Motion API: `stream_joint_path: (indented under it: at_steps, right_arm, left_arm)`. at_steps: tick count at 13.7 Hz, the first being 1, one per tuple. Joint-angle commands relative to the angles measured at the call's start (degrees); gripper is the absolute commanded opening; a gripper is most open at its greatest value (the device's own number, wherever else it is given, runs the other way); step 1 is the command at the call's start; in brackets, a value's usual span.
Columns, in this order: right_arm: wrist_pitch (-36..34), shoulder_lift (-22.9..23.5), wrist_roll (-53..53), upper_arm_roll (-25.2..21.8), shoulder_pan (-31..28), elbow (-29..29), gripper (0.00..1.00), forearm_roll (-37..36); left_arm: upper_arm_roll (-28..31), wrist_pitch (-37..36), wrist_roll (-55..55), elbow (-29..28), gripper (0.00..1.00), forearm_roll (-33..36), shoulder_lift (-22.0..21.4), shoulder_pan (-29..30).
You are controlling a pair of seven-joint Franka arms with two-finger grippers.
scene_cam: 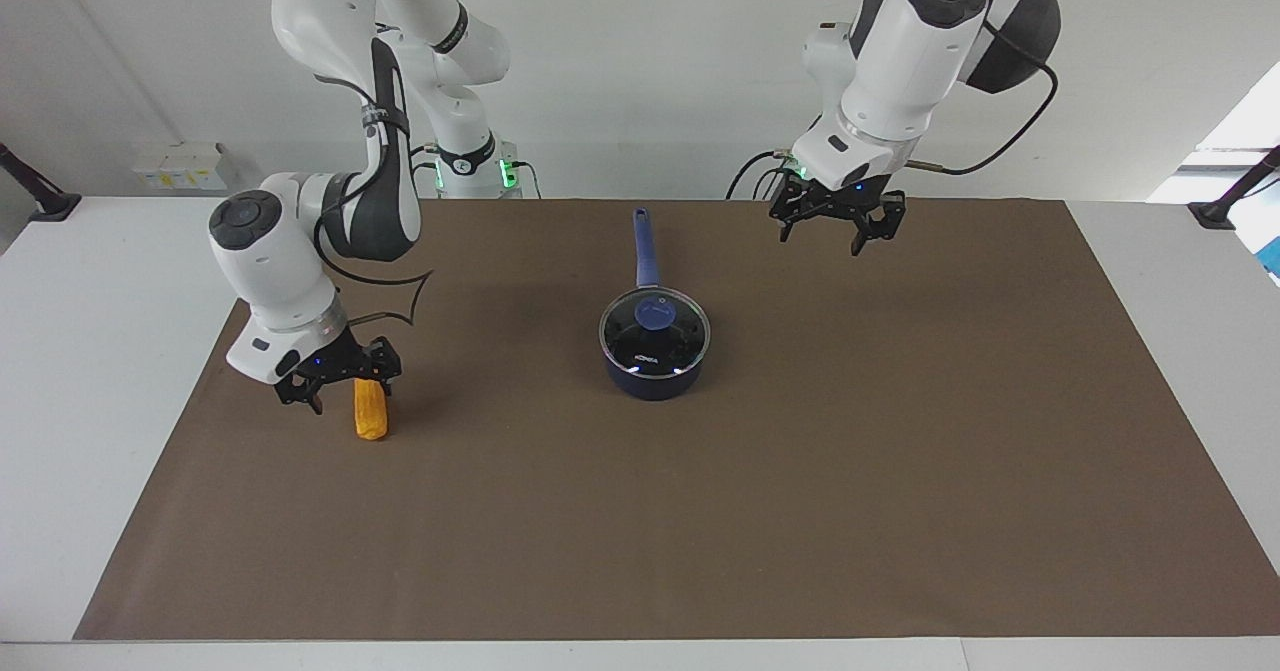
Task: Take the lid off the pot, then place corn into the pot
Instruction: 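Reach the left gripper to the pot lid while the right gripper reaches the corn, then grasp the lid knob with the left gripper while the right gripper grasps the corn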
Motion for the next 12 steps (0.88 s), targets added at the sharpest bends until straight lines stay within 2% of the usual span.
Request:
stream_joint_path:
  at_steps: [1, 3, 4, 5, 6, 7, 9, 12]
  right_arm:
    - [5.2, 1.6, -5.0, 0.2, -1.8, -3.8, 1.0, 0.8]
    - [8.4, 1.8, -5.7, 0.2, -1.7, -6.3, 1.0, 0.8]
    - [8.5, 1.8, -5.8, 0.2, -1.6, -6.3, 0.9, 0.8]
    - [8.4, 1.8, -5.8, 0.2, -1.3, -6.3, 0.63, 0.8]
    - [8.2, 1.8, -6.0, 0.2, -1.1, -6.3, 0.23, 0.7]
    - [8.1, 1.8, -6.4, 0.2, -1.1, -6.3, 0.0, 0.1]
    - [8.2, 1.8, -7.7, 0.2, -1.1, -6.1, 0.0, 0.1]
    - [8.1, 1.9, -7.0, 0.2, -1.5, -5.3, 0.0, 0.1]
  left_arm:
    - [0.9, 4.1, -3.9, -0.9, 1.0, 0.0, 2.4, -3.7]
    - [1.0, 5.8, -8.0, -0.5, 1.0, 1.1, 4.7, -7.1]
    - [1.0, 6.9, -10.7, 0.0, 1.0, 2.4, 6.5, -8.5]
    - [0.9, 8.5, -13.7, 0.1, 1.0, 3.0, 8.0, -10.0]
    - [0.9, 10.7, -16.2, 0.1, 1.0, 3.1, 9.0, -11.0]
    - [0.9, 12.0, -18.5, 0.4, 1.0, 3.0, 10.0, -11.4]
    - [0.9, 12.3, -24.5, 1.8, 1.0, 3.1, 13.9, -14.2]
    - [0.9, 15.5, -27.5, 2.8, 1.0, 2.9, 16.9, -15.0]
